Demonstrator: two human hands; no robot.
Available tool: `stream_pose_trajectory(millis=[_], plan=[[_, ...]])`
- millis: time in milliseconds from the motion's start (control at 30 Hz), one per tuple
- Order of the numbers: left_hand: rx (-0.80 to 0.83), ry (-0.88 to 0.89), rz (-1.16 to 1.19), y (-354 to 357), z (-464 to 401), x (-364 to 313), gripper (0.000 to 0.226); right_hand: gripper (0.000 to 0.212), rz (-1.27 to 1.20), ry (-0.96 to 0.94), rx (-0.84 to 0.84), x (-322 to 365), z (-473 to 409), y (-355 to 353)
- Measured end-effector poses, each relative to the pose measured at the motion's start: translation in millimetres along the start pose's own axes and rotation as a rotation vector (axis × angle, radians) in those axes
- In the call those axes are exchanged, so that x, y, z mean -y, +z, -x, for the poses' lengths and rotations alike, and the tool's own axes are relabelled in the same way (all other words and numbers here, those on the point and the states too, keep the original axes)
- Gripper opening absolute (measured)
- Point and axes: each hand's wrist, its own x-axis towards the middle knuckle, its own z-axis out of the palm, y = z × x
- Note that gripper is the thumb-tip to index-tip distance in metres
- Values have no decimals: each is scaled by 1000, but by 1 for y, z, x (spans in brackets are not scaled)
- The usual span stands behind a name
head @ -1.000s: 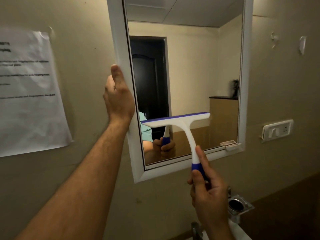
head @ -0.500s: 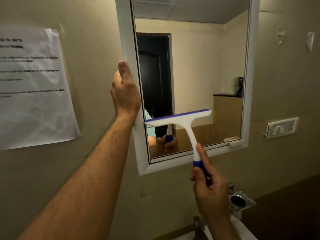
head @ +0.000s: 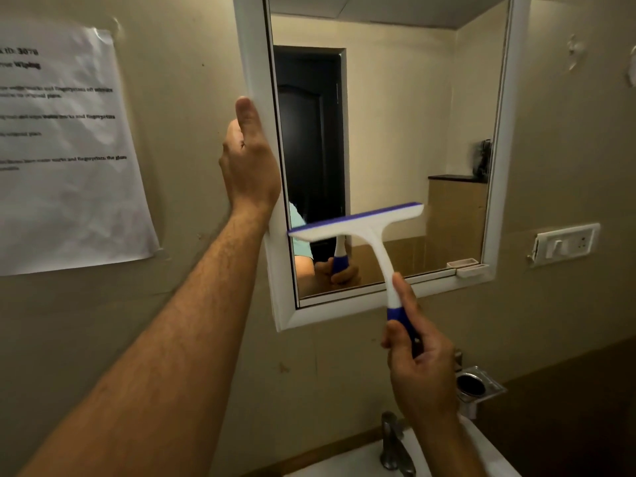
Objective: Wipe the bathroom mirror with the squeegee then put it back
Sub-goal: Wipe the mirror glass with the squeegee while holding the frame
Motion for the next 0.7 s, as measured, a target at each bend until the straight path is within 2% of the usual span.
stream_pose_trajectory(millis=[133,267,367,467,600,700], plan=[[-17,28,6,1,-2,3,53,75,50,46,15,-23,30,-7],[-29,26,-4,2,-3,4,50,57,21,52,6,-20,34,-10],[-29,11,-16,2,-3,2,41,53,12,33,-12,-12,23,-5],[-21,9,-32,2,-3,2,34,53,10,11,-29,-13,18,0],[-26,11,-30,2,-5,3,44,65,43,19,-13,-24,30,-5],[-28,2,-35,1,-3,0,37,63,44,52,20,-27,41,-8]])
